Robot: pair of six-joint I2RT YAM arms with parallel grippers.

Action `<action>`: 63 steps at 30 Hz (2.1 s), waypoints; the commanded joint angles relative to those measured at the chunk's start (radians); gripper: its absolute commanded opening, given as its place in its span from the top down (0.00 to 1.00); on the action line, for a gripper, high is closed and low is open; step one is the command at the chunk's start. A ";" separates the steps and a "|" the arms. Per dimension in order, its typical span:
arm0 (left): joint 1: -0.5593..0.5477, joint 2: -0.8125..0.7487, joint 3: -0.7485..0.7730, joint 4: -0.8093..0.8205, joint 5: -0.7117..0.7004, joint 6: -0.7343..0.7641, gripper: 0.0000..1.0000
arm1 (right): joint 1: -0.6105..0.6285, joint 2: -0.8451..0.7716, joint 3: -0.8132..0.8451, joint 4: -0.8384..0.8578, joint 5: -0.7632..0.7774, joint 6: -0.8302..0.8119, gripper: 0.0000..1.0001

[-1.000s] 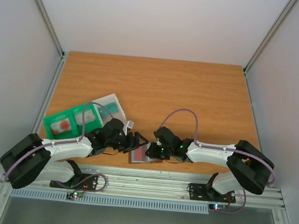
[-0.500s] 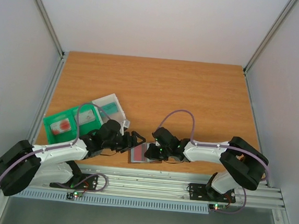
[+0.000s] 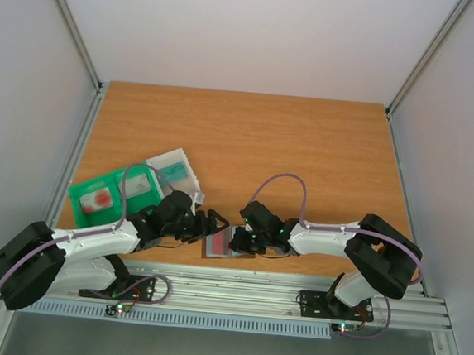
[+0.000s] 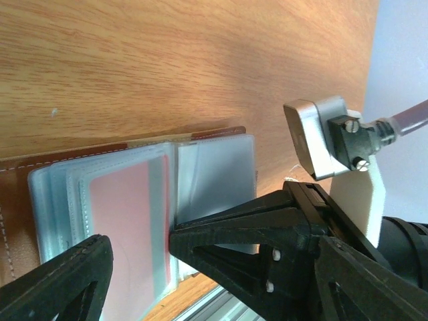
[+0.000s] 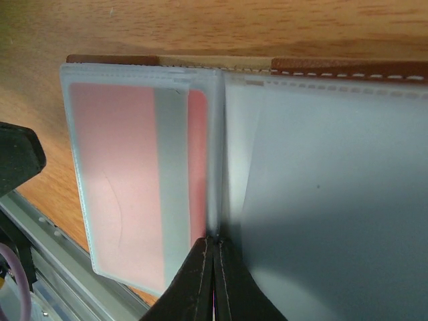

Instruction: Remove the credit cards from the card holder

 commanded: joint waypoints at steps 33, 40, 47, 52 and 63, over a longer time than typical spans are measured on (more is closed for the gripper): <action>-0.006 0.122 0.009 0.146 0.087 0.003 0.16 | 0.006 0.039 -0.024 -0.021 0.039 0.005 0.96; -0.007 0.090 0.019 0.123 0.091 -0.016 0.17 | 0.006 0.016 -0.030 -0.001 0.042 -0.001 0.96; -0.056 0.133 0.068 0.104 0.081 -0.019 0.17 | 0.006 0.028 -0.029 0.034 0.041 -0.004 0.95; -0.087 0.159 0.098 0.094 0.071 -0.015 0.17 | 0.006 0.007 -0.039 0.042 0.048 -0.006 0.94; -0.108 0.159 0.112 0.075 0.045 -0.021 0.21 | 0.006 -0.065 -0.095 0.071 0.072 -0.003 0.88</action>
